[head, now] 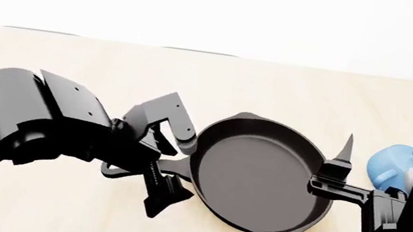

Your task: Pick the teapot and pan and place them in the sink. Then turn on the water.

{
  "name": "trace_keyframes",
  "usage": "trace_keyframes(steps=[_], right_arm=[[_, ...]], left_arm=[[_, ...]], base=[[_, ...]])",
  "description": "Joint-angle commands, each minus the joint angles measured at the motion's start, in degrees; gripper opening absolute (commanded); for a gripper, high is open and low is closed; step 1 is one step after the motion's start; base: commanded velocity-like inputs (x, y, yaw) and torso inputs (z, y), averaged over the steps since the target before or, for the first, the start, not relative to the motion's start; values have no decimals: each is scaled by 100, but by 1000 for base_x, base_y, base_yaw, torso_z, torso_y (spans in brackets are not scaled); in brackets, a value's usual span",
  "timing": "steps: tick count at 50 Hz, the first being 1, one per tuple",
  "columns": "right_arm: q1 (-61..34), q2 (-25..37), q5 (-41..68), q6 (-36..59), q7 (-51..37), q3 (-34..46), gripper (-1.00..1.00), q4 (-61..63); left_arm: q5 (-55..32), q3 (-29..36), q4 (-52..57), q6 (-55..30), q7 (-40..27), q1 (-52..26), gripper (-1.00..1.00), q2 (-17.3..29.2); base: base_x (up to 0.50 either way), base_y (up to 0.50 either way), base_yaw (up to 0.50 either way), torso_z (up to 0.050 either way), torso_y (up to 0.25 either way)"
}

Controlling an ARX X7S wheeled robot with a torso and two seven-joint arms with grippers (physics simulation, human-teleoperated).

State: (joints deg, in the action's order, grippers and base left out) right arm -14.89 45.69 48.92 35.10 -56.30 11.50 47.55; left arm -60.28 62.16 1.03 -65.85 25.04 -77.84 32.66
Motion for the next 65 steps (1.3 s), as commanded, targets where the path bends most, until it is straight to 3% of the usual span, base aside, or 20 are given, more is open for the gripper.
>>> trace_keyframes(steps=[1,13,14,29,35,41,47,55,59,65], right_arm=[[2,-13,-20,-18,19,24,100,-35],[9,-24,-42,-42,42,42,100,-70],[6,-21,-39,-39,38,41,100,-61],[6,-4,4,-42,8,11,100,-13],[-11,20,60,-10,-49,-14,100,72],[-34,45,139,35,-127,-34,100,219],[-53,161,325,82,-287,-177,100,481],[-370,468,981,361,-770,-453,100,980],[-657,764,1598,443,-1195,-591,100,1224],[-1275,1571,1983,-243,-2004,392,100,1238]], left_arm=[[148,105,-244,151,100,55,100,-94],[194,154,-388,231,143,112,100,-155],[175,134,-387,234,130,122,-100,-153],[32,-96,-276,352,-73,223,-100,-18],[-178,-651,152,770,-503,353,-100,194],[-190,-1190,1196,1373,-1533,829,-100,541],[83,-1729,1868,1816,-3329,1371,-100,669],[-187,-2044,3019,1766,-4710,1952,-100,1064],[-614,-2320,3526,1590,-5634,2033,-100,1181],[-1768,-2722,3957,1303,-6891,1910,-100,1321]], base=[[0,0,0,0,0],[0,0,0,0,0],[0,0,0,0,0],[0,0,0,0,0],[0,0,0,0,2],[0,0,0,0,0],[0,0,0,0,0],[0,0,0,0,1],[0,0,0,0,0],[0,0,0,0,2]])
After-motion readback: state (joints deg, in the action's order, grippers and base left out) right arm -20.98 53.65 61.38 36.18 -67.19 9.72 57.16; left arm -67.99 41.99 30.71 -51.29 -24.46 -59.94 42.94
